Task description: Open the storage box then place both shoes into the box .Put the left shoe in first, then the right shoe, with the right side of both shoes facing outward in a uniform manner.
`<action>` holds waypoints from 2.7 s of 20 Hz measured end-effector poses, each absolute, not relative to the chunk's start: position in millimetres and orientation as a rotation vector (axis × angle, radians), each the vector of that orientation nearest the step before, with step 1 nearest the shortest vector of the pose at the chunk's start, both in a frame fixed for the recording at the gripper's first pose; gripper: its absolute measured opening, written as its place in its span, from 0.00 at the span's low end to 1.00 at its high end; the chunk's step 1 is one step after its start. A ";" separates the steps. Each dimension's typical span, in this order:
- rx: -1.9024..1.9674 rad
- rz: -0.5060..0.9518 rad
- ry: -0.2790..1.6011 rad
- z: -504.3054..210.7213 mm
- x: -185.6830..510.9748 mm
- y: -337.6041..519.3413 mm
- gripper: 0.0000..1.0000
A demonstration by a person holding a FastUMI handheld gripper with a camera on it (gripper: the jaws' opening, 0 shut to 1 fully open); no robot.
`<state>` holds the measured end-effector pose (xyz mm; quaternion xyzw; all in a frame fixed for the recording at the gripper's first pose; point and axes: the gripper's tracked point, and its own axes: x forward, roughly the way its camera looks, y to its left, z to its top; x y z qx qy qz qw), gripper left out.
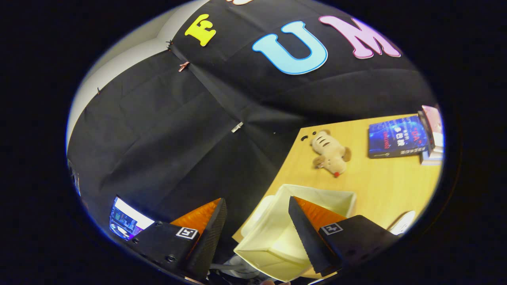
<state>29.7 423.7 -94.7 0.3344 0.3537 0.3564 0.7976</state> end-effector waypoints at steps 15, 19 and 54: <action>0.398 0.295 1.007 -271.6 -21.8 191.3 0.96; 0.382 0.232 1.144 -330.6 -58.1 171.5 0.90; 0.788 0.348 1.291 -217.9 -26.2 270.4 0.06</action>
